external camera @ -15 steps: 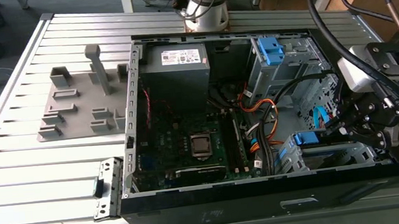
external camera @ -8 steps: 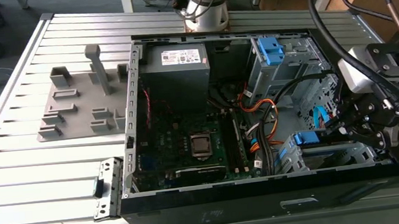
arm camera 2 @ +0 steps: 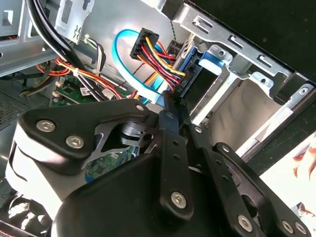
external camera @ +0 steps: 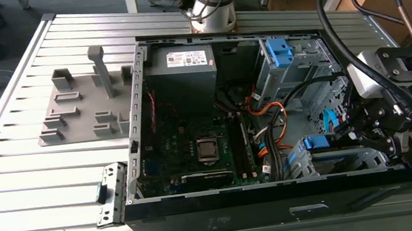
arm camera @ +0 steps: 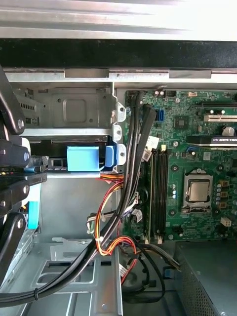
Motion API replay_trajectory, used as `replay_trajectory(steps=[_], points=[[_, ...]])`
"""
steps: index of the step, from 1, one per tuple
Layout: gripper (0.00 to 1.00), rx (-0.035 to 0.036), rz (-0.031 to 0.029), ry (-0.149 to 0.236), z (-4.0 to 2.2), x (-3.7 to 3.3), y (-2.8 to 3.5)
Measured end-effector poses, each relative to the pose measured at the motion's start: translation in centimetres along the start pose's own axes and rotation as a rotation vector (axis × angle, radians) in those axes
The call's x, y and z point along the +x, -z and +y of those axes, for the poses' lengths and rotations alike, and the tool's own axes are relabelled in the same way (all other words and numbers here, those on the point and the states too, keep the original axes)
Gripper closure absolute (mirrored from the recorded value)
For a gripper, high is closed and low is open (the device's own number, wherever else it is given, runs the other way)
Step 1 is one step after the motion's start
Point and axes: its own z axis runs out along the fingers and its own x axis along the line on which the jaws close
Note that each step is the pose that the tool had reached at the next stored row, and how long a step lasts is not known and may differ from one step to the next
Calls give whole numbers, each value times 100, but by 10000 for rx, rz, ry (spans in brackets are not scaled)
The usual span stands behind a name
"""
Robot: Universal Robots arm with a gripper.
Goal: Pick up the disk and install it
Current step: 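Insert the second disk wire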
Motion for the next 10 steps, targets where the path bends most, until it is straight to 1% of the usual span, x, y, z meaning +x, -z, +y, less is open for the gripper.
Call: replay_trajectory(steps=[4,5,7,8,10], points=[[84,0,-5,0,0,1,-4],[83,0,-20,1,-1,1,-9],[83,0,-17,1,-1,1,-11],[76,0,-13,1,0,1,-8],[76,0,-7,1,0,1,-5]])
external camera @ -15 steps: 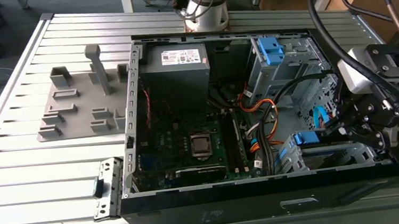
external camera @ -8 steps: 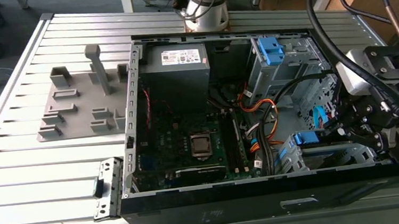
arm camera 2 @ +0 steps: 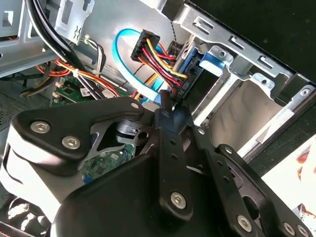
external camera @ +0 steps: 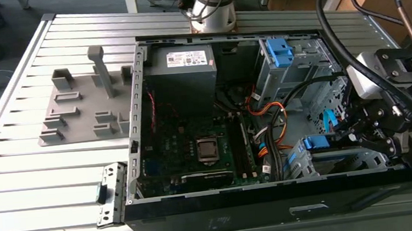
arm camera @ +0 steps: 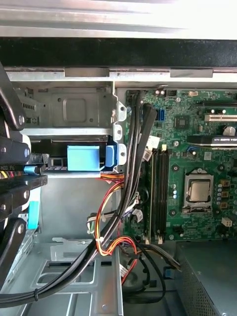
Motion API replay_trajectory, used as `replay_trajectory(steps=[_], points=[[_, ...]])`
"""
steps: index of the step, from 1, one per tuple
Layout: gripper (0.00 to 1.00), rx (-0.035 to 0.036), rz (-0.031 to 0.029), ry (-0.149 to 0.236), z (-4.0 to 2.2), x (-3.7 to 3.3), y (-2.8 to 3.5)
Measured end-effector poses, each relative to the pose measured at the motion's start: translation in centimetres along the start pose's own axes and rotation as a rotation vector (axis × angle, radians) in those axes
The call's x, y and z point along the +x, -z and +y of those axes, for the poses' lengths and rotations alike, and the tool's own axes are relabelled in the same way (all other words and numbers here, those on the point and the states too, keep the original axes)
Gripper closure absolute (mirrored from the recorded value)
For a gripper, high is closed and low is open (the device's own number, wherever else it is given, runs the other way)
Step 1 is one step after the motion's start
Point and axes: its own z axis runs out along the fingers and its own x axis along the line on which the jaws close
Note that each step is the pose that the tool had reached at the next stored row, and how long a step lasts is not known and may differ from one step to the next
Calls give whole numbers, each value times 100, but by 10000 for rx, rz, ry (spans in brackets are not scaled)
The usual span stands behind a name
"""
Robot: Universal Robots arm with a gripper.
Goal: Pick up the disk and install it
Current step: 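Insert the second disk wire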
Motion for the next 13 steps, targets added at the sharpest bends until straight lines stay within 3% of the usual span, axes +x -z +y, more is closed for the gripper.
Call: replay_trajectory(steps=[6,10,13], points=[[76,0,-6,0,9,-27,164],[76,-2,-36,1,9,-30,171],[84,-43,-85,-3,7,-26,145]])
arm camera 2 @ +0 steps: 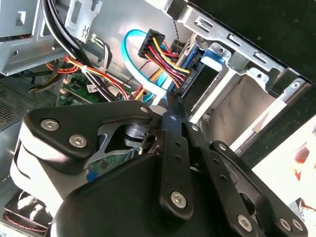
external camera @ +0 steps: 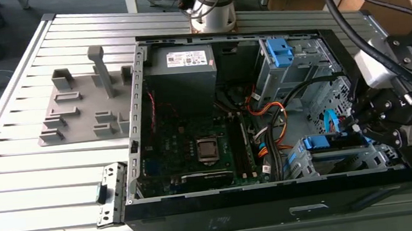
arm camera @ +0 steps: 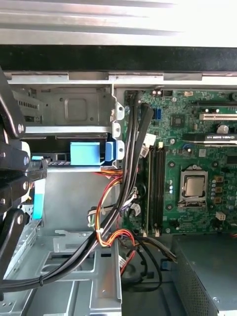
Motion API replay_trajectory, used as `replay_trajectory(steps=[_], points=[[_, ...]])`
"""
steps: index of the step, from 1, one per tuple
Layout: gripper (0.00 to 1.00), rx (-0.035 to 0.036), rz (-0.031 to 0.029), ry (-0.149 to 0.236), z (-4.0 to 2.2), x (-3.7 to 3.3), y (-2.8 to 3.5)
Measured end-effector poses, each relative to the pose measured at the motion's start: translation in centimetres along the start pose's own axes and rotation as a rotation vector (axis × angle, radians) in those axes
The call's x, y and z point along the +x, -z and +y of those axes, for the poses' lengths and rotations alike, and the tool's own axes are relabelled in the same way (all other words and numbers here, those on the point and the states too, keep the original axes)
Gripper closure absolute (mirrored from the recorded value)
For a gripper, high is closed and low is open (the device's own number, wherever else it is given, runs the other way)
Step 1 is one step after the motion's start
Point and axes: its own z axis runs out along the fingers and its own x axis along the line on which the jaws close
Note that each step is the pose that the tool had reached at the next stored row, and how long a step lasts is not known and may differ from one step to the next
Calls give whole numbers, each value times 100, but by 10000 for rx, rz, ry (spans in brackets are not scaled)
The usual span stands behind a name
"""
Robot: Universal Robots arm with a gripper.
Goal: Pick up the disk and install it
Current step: 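Insert the second disk wire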
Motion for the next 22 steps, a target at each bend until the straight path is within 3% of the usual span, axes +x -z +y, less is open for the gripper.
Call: replay_trajectory(steps=[1,8,12,17,20,22], points=[[89,-17,-14,-2,-1,2,-11],[89,-130,-28,-20,-26,16,-90],[89,-160,-28,-27,-38,25,-117],[89,-161,-42,-26,-56,28,-112],[89,-161,-67,-23,-79,23,-83],[89,-164,-44,-26,-103,18,-49]])
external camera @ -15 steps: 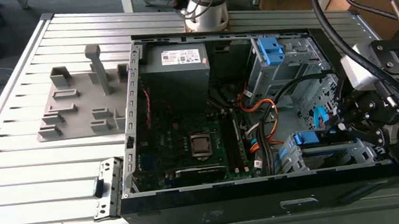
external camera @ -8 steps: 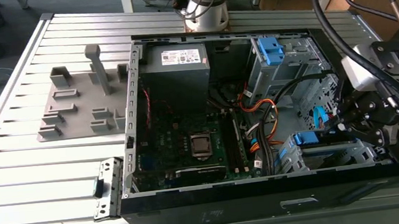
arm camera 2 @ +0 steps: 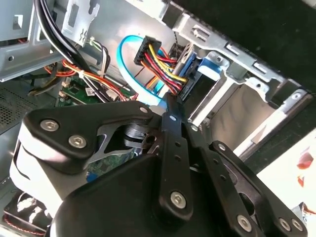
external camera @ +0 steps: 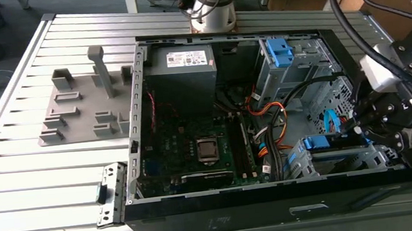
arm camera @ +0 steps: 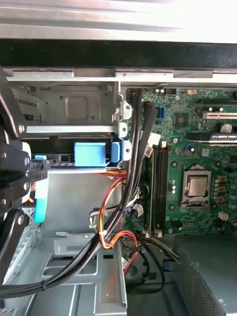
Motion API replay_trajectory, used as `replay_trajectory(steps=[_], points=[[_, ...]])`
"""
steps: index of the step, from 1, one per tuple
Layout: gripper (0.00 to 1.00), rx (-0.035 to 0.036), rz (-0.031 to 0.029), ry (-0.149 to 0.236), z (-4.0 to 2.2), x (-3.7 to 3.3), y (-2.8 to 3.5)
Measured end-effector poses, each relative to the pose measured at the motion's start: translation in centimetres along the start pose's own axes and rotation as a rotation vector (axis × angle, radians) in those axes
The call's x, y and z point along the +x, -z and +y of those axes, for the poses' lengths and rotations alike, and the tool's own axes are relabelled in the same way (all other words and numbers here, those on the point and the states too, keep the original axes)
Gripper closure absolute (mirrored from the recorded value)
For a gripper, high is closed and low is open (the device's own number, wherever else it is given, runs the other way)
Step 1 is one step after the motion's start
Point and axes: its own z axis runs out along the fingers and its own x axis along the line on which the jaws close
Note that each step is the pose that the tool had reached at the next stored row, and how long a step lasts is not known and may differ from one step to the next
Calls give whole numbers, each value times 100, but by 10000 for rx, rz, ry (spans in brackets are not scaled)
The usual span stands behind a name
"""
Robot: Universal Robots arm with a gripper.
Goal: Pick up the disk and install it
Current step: 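Insert the second disk wire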
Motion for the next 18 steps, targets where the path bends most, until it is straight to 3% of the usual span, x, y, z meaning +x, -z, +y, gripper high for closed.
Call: replay_trajectory(steps=[8,13,18], points=[[89,-30,2,-5,-105,-16,97],[89,-37,3,-8,-107,-40,232],[89,-38,1,-7,-107,-43,249]])
